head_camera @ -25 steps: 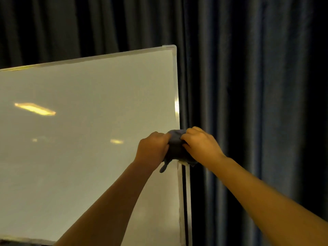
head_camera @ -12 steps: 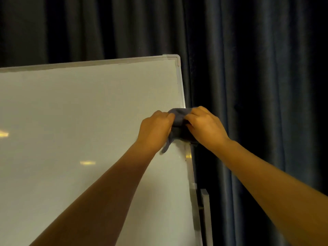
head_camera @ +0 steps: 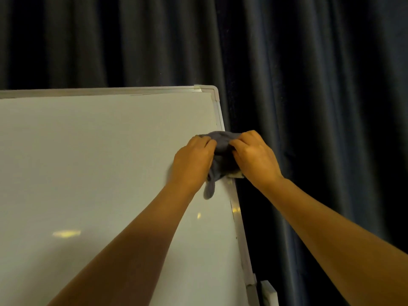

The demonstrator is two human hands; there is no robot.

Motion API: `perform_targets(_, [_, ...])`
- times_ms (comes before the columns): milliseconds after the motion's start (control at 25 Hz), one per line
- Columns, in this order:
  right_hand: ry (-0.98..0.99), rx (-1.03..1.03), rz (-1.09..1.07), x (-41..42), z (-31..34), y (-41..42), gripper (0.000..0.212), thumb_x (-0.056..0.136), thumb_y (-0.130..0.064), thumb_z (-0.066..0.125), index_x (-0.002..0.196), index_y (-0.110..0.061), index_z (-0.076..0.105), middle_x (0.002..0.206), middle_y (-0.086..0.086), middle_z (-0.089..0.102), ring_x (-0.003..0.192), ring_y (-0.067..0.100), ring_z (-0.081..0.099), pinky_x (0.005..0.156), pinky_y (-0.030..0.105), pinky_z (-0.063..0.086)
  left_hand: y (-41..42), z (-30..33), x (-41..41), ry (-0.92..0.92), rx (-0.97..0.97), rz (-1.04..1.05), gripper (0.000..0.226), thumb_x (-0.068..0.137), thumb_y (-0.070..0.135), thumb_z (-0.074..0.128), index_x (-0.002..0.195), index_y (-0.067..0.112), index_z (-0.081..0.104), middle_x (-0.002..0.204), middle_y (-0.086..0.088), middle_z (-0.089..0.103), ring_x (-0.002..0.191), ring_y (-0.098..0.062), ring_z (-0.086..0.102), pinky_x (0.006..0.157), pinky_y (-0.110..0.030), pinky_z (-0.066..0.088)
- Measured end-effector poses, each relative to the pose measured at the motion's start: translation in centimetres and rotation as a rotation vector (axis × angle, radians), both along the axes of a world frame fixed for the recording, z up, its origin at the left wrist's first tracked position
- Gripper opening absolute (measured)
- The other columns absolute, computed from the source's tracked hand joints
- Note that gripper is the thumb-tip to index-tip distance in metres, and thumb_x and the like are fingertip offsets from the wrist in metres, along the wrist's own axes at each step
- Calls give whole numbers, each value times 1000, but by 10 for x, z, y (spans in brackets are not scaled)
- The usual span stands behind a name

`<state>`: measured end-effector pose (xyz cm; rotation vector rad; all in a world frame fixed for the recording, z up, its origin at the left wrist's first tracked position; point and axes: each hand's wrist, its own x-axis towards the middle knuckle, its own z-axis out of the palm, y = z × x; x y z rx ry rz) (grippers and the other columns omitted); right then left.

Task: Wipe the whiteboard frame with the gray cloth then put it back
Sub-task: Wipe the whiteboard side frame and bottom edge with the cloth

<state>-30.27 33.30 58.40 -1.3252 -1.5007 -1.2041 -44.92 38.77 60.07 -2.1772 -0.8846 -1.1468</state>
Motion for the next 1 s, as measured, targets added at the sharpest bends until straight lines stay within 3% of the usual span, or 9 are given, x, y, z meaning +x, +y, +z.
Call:
perform_targets(120, [62,17,45,-6,-2,22,22,84,0,55,105,2,60,106,19,62,100,32,54,77,41,52,22,-7,4,-5,-18,-48,44,98,28,42,140,13,37,147,-8,39,134,-22,35,108,-29,26])
perform_targets(200, [130,45,95,-10,-4,35,30,87,-3,48,115,3,55,114,21,61,104,34,55,87,41,48,32,-9,2,-11,-9,-62,47,100,29,36,145,15,29,154,-4,28,142,-19,23,113,-26,15])
perform_targets(360, [295,-17,102,-15,-6,54,55,94,-39,33,141,-11,26,144,15,39,127,29,41,100,42,39,44,-22,-6,6,200,23,49,100,37,28,146,21,27,156,-3,24,145,-17,16,118,-39,6])
perform_targets(480, [346,-98,142,-12,1,64,69,90,-57,29,145,-24,5,154,9,18,137,27,26,103,47,36,50,-22,-12,-3,266,114,57,95,50,16,147,29,21,158,-1,16,146,-20,9,116,-52,-1])
perform_targets(720, [358,-83,218,-12,2,73,72,84,-64,34,142,-41,-2,157,2,-2,139,32,14,95,55,41,69,-14,-41,-28,262,262,79,77,79,-1,145,40,-10,160,1,-8,146,-22,-10,111,-61,-8])
perform_targets(840, [344,-64,295,-13,0,73,65,87,-57,37,142,-42,5,157,0,-5,135,33,24,87,49,49,71,-17,-49,-44,224,285,73,78,73,-8,144,41,-12,159,1,-11,146,-21,-13,111,-62,-8])
perform_targets(1000, [329,-31,282,-18,-22,75,56,89,-54,33,141,-43,15,157,-1,0,126,34,36,81,43,49,77,-24,-58,-32,224,270,63,85,63,-1,143,41,-14,159,1,-12,145,-22,-15,112,-61,-6])
